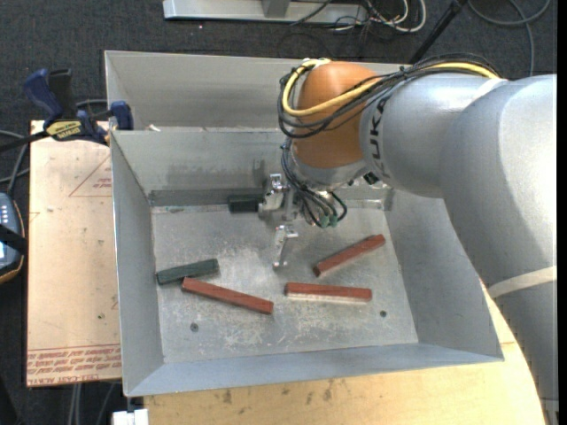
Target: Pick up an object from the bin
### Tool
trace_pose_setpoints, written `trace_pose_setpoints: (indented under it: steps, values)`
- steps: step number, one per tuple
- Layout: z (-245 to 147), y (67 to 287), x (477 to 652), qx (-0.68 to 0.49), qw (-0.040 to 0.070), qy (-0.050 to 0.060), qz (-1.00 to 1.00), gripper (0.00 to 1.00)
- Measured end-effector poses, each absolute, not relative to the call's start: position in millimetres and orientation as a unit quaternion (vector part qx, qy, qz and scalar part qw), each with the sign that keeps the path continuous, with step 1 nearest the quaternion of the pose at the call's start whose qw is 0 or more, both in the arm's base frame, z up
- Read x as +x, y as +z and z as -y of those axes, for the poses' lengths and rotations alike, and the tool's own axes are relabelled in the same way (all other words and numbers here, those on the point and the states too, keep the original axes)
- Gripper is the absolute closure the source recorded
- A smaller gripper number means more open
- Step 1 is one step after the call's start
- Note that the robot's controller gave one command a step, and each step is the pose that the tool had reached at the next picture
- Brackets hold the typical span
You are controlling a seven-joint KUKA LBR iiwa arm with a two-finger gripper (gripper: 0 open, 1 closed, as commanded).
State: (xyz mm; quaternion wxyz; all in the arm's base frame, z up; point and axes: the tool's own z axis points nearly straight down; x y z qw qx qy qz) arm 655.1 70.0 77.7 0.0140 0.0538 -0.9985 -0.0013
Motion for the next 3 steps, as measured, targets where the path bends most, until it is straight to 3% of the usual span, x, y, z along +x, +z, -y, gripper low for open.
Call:
trace_pose_setpoints:
  steps: [1,2,3]
  values:
    - [-70,78,655.2,0.054,0.014,-0.001,0.998,0.0]
    - [-42,103,648.6,0.098,0.002,-0.002,0.995,0.0]
    - [-40,152,622.2,0.085,0.001,0.0,0.996,0.0]
